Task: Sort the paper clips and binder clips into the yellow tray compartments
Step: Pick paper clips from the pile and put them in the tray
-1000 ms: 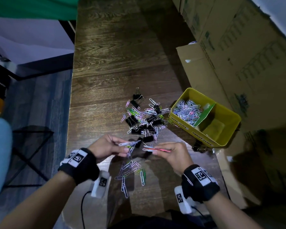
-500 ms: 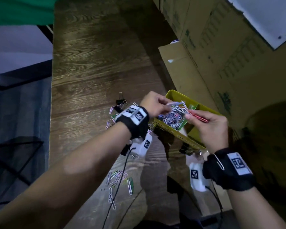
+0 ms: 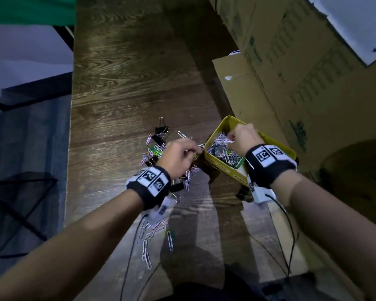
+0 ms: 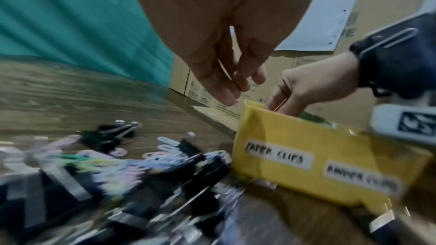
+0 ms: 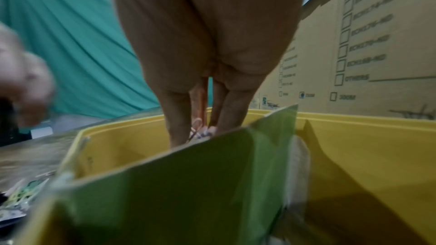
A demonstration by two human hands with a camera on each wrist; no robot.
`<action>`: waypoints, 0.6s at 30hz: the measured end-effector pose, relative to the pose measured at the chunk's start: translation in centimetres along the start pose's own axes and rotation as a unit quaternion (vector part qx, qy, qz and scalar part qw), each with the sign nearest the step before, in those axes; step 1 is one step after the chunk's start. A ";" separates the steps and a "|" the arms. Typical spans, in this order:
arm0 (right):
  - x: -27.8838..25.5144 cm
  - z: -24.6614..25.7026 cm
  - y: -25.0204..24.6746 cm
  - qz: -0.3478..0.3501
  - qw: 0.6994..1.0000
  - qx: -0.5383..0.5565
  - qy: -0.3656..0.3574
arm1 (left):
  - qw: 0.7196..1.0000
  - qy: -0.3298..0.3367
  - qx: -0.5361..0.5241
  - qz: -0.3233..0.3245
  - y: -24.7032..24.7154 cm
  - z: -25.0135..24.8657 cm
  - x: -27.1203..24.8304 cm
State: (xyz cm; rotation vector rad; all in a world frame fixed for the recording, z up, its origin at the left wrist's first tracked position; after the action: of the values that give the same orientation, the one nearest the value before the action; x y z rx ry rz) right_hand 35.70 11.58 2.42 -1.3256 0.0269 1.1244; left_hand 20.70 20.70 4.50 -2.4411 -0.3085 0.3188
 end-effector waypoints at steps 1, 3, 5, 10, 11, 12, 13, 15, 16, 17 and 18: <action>0.2 0.2 0.4 0.011 1.000 -0.014 0.004 | 1.000 0.003 0.024 0.019 0.1 0.8 -1.4; 0.3 0.6 0.9 0.014 0.999 -0.033 0.005 | 0.989 0.030 0.099 0.102 1.9 2.0 -4.7; 0.0 0.9 1.1 0.007 0.998 -0.055 0.006 | 0.954 0.083 0.184 0.223 6.0 2.7 -8.6; -2.1 2.1 1.2 -0.042 0.997 -0.065 -0.010 | 0.820 0.193 0.345 0.414 14.7 3.9 -17.8; -2.8 2.5 1.0 -0.062 0.996 -0.060 -0.021 | 0.809 0.200 0.372 0.409 15.0 4.5 -18.8; -3.5 3.0 0.9 -0.084 0.994 -0.056 -0.035 | 0.803 0.207 0.396 0.395 14.9 5.0 -19.7; -4.3 3.7 0.8 -0.105 0.992 -0.052 -0.052 | 0.802 0.208 0.415 0.376 14.4 5.7 -20.4; -6.1 5.3 1.1 -0.144 0.984 -0.042 -0.096 | 0.820 0.204 0.417 0.334 12.9 6.7 -21.3; -7.1 6.3 1.5 -0.158 0.979 -0.034 -0.125 | 0.830 0.202 0.410 0.319 12.2 7.0 -21.6; -8.2 7.3 2.3 -0.163 0.974 -0.028 -0.153 | 0.838 0.197 0.405 0.307 11.5 7.3 -21.9; -9.1 8.4 3.5 -0.159 0.971 -0.029 -0.177 | 0.847 0.182 0.401 0.297 10.7 7.7 -22.0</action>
State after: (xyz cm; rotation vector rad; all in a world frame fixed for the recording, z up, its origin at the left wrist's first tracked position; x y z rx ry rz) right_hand 24.09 11.75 7.92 -1.1143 -0.4690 1.0734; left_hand -0.83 10.38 -4.82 -1.6359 0.6510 0.1761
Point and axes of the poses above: each hand's wrist, its own x-axis towards the middle knuckle, its own y-axis out of the palm, z = x × y, the point moved 10 cm from there along x, towards the middle knuckle, and after that the axes turned 13 degrees about z, right-handed, at the moved point
